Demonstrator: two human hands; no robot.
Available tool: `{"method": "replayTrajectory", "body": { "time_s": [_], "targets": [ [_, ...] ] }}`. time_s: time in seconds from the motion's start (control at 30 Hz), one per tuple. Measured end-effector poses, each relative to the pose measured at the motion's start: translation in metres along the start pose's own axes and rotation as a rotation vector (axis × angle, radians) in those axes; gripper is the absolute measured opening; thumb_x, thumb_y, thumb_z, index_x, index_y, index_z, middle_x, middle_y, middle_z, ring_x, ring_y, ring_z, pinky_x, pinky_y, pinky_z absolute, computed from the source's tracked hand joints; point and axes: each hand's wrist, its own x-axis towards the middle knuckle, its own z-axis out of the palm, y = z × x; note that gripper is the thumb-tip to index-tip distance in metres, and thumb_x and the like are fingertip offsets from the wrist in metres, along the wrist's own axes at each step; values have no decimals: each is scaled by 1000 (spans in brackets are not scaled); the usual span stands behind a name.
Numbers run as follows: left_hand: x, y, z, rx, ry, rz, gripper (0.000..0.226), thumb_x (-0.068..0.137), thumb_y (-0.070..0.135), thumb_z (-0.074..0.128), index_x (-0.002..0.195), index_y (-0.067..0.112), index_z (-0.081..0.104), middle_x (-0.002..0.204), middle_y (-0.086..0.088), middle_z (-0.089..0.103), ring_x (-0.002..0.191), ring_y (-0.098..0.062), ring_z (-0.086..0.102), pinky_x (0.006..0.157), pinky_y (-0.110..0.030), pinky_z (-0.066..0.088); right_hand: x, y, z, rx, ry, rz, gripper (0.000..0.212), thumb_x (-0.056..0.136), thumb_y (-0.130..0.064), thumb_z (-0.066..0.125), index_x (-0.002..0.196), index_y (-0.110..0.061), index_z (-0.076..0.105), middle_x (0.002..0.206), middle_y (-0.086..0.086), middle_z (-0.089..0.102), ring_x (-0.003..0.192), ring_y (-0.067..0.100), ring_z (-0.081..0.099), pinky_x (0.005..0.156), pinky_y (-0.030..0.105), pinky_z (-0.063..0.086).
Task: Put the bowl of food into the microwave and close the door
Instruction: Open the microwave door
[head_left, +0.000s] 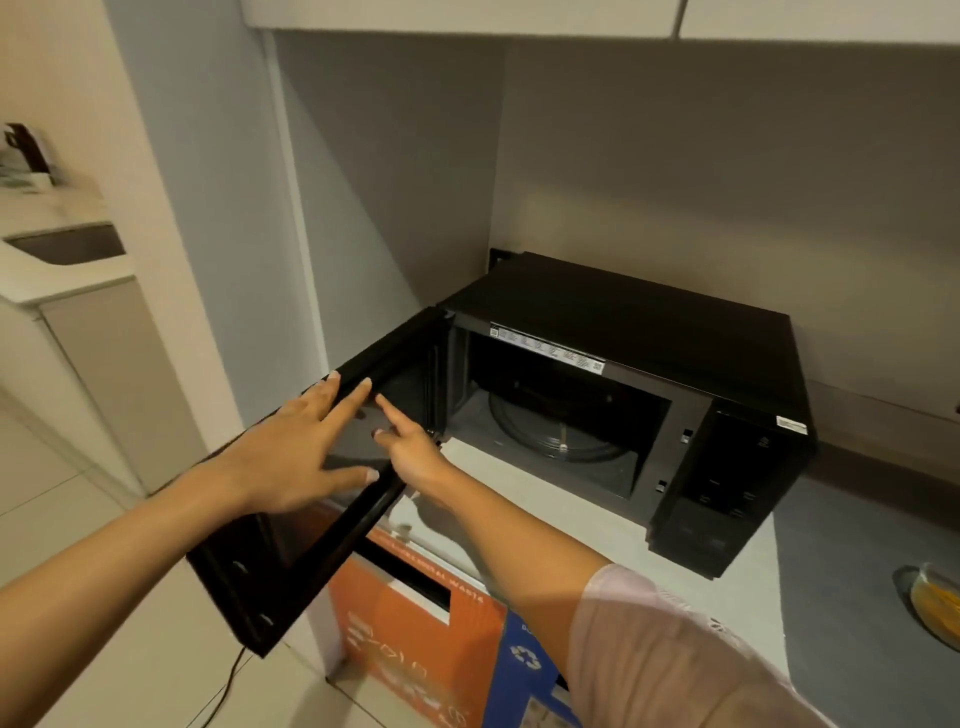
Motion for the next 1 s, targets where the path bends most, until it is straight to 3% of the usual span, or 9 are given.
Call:
{"method": "replayTrajectory", "body": {
  "time_s": [0.13,0.3,0.43,0.6,0.8,1.0],
  "targets": [
    [4,-19,11,102,252,23,86,79,75,22,154,34,8,160,-13,25,146,-33,28,115,-46,31,12,-3,14,-62,-39,7,56,100,-24,41,152,-31,20,162,-3,18,149,19,16,122,37,14],
    [4,-35,14,189,310,90,76,88,64,28,154,31,12,155,-13,34,141,-31,38,110,-44,38,21,1,15,-152,-26,46,50,99,-26,44,148,-20,34,158,5,31,146,24,27,118,35,21],
    [6,-36,24,327,333,115,74,91,61,29,154,25,15,153,-19,35,140,-35,39,113,-47,35,19,7,9,-150,-36,-32,51,102,-24,40,151,-26,27,161,-4,21,149,17,17,120,33,14],
    [9,-26,45,335,334,238,66,96,53,30,152,18,26,153,-13,35,146,-26,27,121,-47,13,9,10,-7,-138,0,-154,52,103,-27,34,150,-44,15,163,-9,9,149,15,11,122,40,13],
    [26,10,91,-55,316,325,62,99,55,30,152,25,24,158,1,29,150,-14,17,123,-38,5,-25,40,-48,-219,198,-195,49,98,-53,30,143,-59,13,161,-16,18,148,12,19,121,43,20],
    [58,96,137,-638,252,343,64,96,57,33,153,29,21,161,13,20,148,0,11,123,-26,4,-96,73,-102,-124,408,-193,46,100,-49,33,145,-54,23,155,-25,26,144,-2,23,120,34,23]
  ]
}}
